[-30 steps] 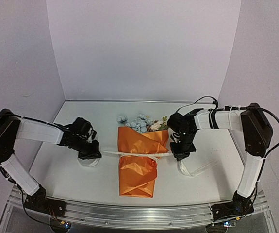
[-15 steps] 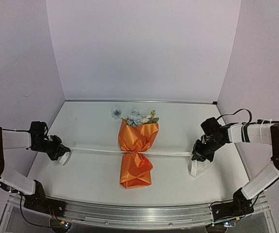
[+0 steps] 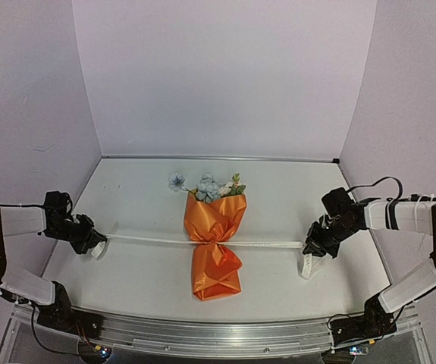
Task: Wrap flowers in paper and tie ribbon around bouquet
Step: Tie the ribbon around the folded bouquet, then place the half-tied ribbon at the center of the board.
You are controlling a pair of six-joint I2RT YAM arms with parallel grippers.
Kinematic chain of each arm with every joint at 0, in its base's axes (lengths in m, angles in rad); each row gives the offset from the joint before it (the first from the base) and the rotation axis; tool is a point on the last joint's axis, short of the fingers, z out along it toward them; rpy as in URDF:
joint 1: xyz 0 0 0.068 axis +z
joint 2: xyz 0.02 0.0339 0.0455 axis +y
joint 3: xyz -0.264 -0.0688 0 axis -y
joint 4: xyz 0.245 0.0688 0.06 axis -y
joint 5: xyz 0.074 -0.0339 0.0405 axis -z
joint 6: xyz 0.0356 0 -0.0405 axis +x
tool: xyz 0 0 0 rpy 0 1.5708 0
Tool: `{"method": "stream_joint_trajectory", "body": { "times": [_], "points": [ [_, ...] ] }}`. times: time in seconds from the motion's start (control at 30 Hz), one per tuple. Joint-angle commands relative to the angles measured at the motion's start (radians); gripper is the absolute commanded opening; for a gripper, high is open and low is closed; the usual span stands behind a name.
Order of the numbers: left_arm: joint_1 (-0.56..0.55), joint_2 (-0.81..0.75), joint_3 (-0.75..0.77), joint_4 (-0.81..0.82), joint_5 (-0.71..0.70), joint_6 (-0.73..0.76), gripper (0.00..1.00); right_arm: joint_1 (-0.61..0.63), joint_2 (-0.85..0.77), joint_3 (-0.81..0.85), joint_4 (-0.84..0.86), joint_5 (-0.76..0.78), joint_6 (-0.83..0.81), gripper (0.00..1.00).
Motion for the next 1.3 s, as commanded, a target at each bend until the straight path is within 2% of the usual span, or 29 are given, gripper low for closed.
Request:
{"method": "stream_joint_trajectory", "body": {
  "times": [0.0,0.13,0.3,0.4,0.53,0.63,0.73,0.83,0.93,1.07,1.17,1.27],
  "points": [
    [0.084,-0.001,0.028,0.041,-0.294,0.035,0.0,-0.068,-0.037,-0.007,-0.229,0.268,-0.027,0.0],
    [0.085,0.005,0.045,0.029,-0.317,0.072,0.0,-0.012,-0.068,0.035,-0.364,0.282,-0.13,0.0],
    [0.081,0.013,0.06,0.023,-0.323,0.115,0.0,0.133,-0.055,0.074,-0.464,0.347,-0.209,0.0],
    [0.062,0.021,0.077,0.017,-0.308,0.151,0.0,0.154,-0.023,0.09,-0.479,0.346,-0.218,0.0],
    [-0.012,0.039,0.133,-0.027,-0.368,0.186,0.01,0.154,0.028,0.157,-0.532,0.303,-0.265,0.03],
    [-0.043,0.031,0.161,-0.055,-0.412,0.212,0.19,0.155,0.047,0.189,-0.537,0.25,-0.311,0.2],
    [-0.074,0.012,0.2,-0.09,-0.443,0.248,0.45,0.155,0.049,0.212,-0.549,0.232,-0.352,0.34],
    [-0.116,-0.01,0.242,-0.124,-0.464,0.282,0.66,0.155,0.039,0.231,-0.56,0.235,-0.383,0.44],
    [-0.174,-0.032,0.286,-0.161,-0.492,0.292,0.8,0.155,0.032,0.259,-0.572,0.235,-0.41,0.54],
    [-0.246,-0.057,0.34,-0.2,-0.553,0.3,0.85,0.155,0.029,0.296,-0.585,0.264,-0.441,0.62],
    [-0.304,-0.047,0.367,-0.211,-0.598,0.342,0.85,0.156,0.029,0.327,-0.585,0.22,-0.467,0.66],
    [-0.381,0.013,0.401,-0.262,-0.668,0.321,0.83,0.174,0.036,0.363,-0.571,0.176,-0.507,0.68]
  ]
}}
